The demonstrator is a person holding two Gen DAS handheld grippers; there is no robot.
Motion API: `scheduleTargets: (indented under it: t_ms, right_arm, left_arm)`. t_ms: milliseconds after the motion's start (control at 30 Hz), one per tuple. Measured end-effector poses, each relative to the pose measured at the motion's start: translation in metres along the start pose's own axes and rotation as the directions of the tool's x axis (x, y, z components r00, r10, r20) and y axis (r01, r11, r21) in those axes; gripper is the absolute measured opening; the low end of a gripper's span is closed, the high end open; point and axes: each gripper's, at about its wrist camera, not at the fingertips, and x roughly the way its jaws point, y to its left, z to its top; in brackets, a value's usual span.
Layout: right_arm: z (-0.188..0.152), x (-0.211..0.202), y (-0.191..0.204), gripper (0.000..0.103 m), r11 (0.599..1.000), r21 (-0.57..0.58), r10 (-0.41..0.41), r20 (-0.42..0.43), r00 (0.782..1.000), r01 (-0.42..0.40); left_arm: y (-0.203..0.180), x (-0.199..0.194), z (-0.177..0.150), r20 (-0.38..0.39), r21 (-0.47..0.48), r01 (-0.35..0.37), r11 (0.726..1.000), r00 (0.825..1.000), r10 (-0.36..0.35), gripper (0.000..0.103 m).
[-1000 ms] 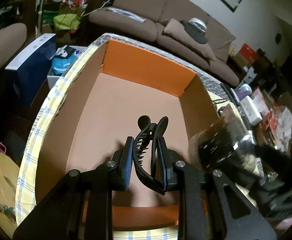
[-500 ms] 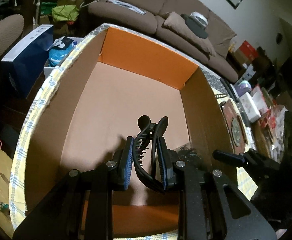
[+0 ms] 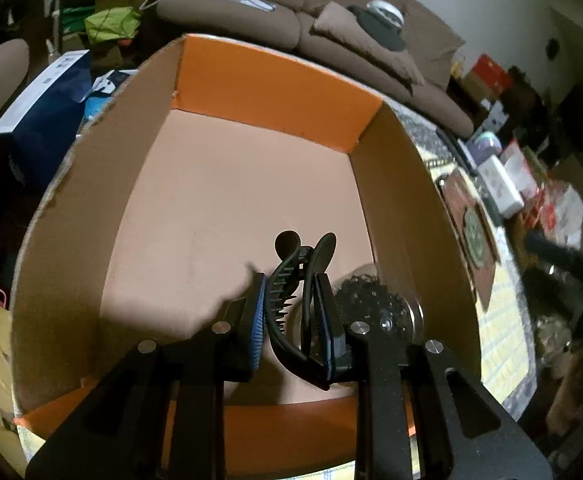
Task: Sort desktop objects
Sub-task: 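Carry the clip and jar into the orange box and open both grippers, then grasp the rubber band bag with the left gripper while the right gripper moves to the brown pouch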
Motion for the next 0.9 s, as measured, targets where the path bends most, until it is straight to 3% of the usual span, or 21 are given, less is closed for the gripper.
scheduleTargets:
  t_ms: [133,400,500,567,667,900]
  right_arm:
    - [0.001,-0.007,-0.025,0.095,0.996,0.091,-0.017,0.016,1.0,0.015]
    - [-0.006,-0.011,-0.041,0.095,0.993,0.109,-0.051,0.003,0.999,0.05]
    - [-0.007,-0.013,-0.045,0.095,0.991,0.116,-0.06,0.002,0.998,0.059]
    - [-0.009,-0.013,-0.049,0.095,0.991,0.121,-0.066,-0.001,0.998,0.066]
    - [-0.011,-0.014,-0.052,0.095,0.989,0.121,-0.08,-0.012,0.997,0.08]
    - [-0.023,-0.011,-0.071,0.095,0.983,0.145,-0.109,-0.056,0.992,0.116]
  left_arm:
    - [-0.01,0.009,-0.003,-0.033,0.049,-0.025,0.998,0.999,0.027,0.022]
    - [-0.015,0.013,-0.006,-0.058,0.054,-0.005,0.999,0.998,0.008,0.023]
    - [-0.008,0.008,-0.003,-0.038,0.018,-0.011,1.0,0.999,0.012,0.036]
    - [-0.002,0.001,-0.001,-0.01,-0.02,0.012,1.0,1.0,-0.012,0.053]
    - [0.007,-0.008,0.001,0.028,-0.074,0.067,0.995,0.998,-0.065,0.059]
    - [0.0,-0.015,0.003,0.062,-0.061,0.068,0.996,0.996,-0.064,0.076]
